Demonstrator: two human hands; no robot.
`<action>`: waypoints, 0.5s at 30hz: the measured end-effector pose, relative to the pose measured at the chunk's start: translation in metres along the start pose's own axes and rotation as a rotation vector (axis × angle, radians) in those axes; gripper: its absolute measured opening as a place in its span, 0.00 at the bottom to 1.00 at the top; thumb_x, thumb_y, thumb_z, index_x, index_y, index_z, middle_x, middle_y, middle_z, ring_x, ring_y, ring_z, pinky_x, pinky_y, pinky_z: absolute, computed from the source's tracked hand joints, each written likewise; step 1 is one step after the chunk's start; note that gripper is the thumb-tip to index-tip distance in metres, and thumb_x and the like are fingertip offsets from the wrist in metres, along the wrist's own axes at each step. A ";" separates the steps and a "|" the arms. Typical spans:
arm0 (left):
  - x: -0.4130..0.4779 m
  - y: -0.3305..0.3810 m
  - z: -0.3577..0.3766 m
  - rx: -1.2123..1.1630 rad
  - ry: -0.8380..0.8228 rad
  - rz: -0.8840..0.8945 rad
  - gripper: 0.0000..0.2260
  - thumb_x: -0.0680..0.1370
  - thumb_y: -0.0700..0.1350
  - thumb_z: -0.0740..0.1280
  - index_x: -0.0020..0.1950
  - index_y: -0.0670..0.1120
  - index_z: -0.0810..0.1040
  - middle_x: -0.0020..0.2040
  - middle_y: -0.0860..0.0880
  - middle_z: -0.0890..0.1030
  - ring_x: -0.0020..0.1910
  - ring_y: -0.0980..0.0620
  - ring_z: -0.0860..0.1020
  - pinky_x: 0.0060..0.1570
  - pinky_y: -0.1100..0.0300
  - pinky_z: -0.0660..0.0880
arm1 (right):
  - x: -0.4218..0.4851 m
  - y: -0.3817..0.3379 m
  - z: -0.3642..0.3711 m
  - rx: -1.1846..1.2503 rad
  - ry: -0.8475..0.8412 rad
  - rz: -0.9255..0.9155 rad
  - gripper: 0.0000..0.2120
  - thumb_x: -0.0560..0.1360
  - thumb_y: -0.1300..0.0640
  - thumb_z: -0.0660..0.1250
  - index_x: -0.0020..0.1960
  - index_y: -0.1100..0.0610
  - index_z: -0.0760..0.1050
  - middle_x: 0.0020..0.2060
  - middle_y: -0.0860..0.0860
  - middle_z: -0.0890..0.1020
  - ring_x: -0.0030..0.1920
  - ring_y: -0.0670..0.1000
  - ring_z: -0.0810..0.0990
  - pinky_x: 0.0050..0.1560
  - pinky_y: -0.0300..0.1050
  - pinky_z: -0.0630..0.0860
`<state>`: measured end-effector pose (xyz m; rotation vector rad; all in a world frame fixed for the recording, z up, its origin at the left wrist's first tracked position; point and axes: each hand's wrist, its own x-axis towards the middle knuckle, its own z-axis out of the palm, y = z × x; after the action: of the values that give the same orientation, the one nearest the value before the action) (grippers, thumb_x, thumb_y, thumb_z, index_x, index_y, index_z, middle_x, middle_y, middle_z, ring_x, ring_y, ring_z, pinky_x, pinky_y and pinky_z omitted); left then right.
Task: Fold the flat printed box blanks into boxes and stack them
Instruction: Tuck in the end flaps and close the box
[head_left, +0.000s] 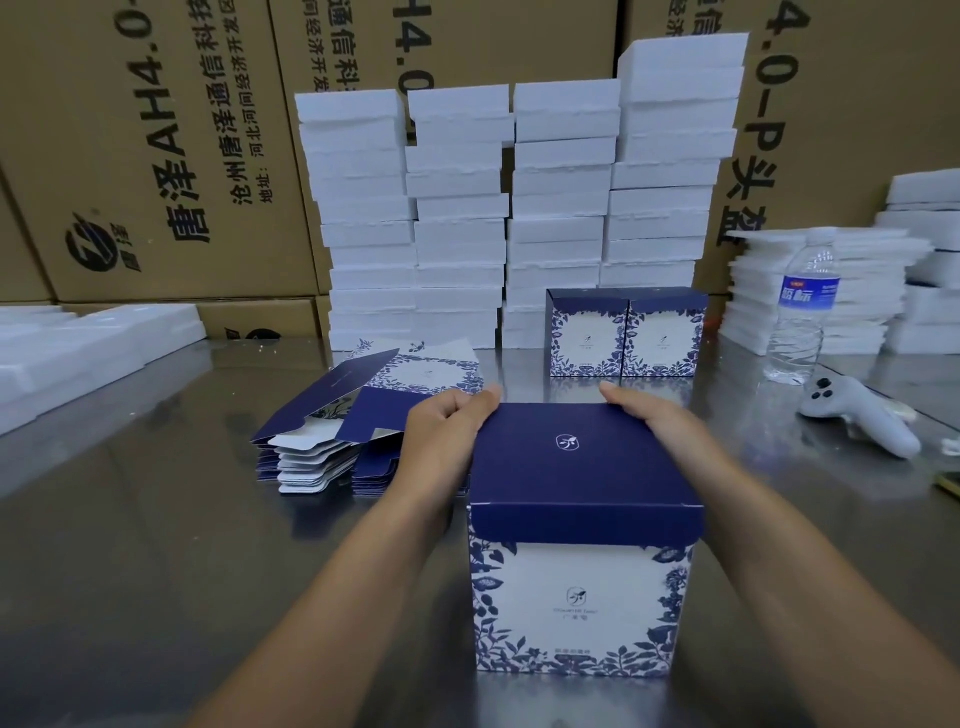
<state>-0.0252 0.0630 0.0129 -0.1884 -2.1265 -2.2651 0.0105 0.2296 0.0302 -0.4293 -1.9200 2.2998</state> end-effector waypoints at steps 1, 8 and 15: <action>0.001 -0.001 0.000 0.000 0.008 0.004 0.15 0.78 0.47 0.67 0.33 0.45 0.69 0.31 0.46 0.72 0.29 0.50 0.70 0.27 0.64 0.66 | 0.001 0.001 0.000 0.001 0.029 -0.019 0.10 0.75 0.53 0.67 0.41 0.59 0.76 0.19 0.50 0.78 0.18 0.47 0.76 0.18 0.31 0.68; 0.008 -0.001 0.006 0.008 0.049 0.084 0.18 0.78 0.41 0.66 0.31 0.44 0.63 0.20 0.53 0.65 0.17 0.61 0.63 0.18 0.71 0.61 | 0.007 0.003 -0.002 -0.039 0.085 -0.129 0.12 0.77 0.55 0.66 0.37 0.58 0.76 0.14 0.47 0.72 0.14 0.42 0.70 0.15 0.29 0.62; 0.005 -0.002 0.008 -0.055 0.098 0.102 0.13 0.77 0.44 0.68 0.34 0.43 0.71 0.26 0.51 0.73 0.19 0.63 0.69 0.21 0.73 0.66 | 0.009 0.007 -0.005 0.024 0.077 -0.107 0.11 0.75 0.53 0.68 0.39 0.59 0.76 0.15 0.47 0.73 0.14 0.43 0.71 0.15 0.28 0.62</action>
<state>-0.0299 0.0716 0.0120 -0.1794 -1.9623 -2.2289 0.0044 0.2353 0.0210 -0.3967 -1.8317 2.2037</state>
